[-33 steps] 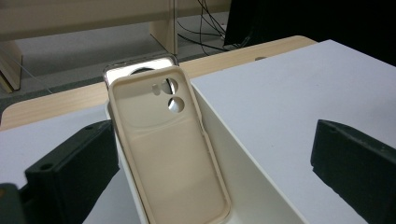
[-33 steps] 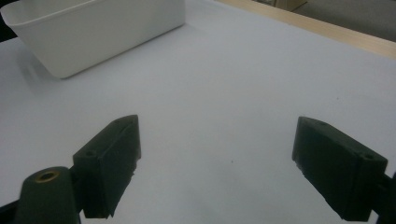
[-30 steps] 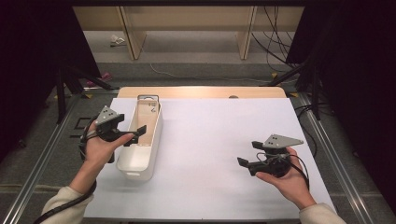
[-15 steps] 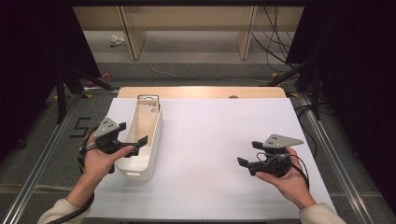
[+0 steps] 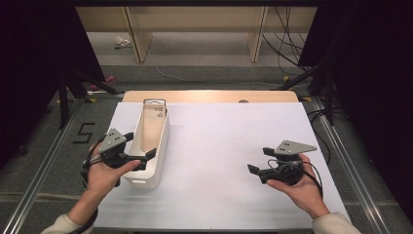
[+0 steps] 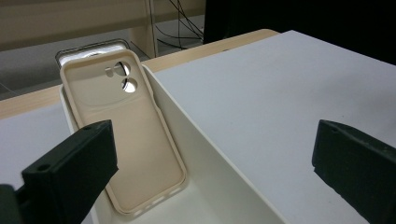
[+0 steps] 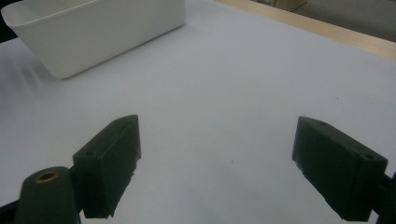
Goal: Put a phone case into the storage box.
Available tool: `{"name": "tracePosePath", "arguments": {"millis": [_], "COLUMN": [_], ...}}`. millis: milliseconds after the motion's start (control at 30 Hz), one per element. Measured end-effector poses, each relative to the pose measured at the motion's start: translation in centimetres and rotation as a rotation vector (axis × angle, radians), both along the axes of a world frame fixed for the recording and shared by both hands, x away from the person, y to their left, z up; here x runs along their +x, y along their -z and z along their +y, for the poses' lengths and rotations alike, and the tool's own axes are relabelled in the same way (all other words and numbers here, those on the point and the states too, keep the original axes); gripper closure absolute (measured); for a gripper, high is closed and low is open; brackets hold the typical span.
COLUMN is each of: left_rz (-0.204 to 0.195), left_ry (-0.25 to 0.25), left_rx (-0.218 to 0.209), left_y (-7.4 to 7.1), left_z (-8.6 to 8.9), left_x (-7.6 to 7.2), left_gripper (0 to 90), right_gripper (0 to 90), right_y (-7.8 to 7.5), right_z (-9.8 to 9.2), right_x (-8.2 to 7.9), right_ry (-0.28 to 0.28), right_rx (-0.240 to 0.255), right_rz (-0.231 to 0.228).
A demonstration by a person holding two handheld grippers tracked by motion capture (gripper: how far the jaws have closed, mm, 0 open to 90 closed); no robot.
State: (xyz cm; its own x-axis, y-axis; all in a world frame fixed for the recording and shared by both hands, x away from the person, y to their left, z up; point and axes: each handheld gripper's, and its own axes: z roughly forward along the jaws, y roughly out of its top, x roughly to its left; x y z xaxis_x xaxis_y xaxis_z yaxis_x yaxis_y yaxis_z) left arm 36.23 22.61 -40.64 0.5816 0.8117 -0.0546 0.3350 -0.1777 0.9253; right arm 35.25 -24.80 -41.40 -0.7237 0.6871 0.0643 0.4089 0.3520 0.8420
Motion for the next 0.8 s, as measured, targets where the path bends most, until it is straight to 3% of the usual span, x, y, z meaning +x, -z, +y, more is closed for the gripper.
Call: {"name": "tracePosePath", "arguments": {"millis": [800], "left_rz": [-0.033], "left_ry": [0.025], "left_rx": [0.015], "left_y": [1.1], "left_z": [0.2], "left_x": [-2.1], "left_gripper": [0.0], "right_gripper": [16.4], "right_y": [-0.1], "right_z": [-0.1], "right_x": [-0.1], "right_ry": [-0.001], "right_rx": [-0.005], "right_rz": [-0.001]}}
